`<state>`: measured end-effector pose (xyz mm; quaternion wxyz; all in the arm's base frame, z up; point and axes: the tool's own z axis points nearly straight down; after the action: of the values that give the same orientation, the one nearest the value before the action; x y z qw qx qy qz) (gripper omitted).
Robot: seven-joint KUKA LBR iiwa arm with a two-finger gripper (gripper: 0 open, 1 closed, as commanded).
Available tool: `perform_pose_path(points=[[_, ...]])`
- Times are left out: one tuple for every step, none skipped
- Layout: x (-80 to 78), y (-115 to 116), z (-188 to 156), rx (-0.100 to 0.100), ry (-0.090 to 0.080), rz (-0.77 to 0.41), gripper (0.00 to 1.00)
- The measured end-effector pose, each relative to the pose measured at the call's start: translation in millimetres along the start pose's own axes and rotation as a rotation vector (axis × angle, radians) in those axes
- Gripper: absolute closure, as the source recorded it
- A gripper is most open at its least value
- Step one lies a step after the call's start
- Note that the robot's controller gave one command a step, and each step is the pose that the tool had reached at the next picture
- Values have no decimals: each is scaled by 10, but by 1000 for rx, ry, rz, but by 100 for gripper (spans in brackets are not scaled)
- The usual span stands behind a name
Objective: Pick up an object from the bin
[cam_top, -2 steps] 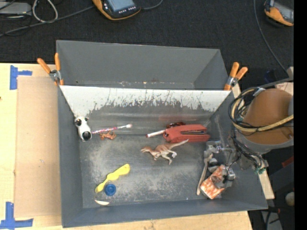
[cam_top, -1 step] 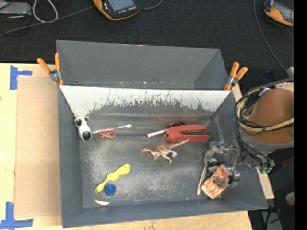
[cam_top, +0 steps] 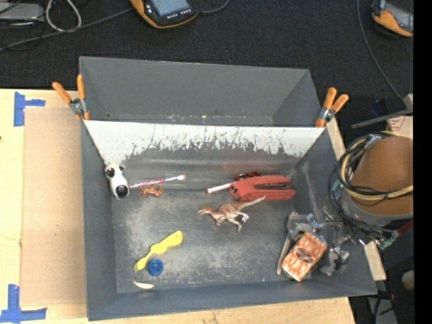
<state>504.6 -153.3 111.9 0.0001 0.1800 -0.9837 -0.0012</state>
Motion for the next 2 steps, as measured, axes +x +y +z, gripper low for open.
perform_pose_path(points=[[132,121,414,-16,-7,-334,0],[-87,8,426,-14,-5,-89,100]])
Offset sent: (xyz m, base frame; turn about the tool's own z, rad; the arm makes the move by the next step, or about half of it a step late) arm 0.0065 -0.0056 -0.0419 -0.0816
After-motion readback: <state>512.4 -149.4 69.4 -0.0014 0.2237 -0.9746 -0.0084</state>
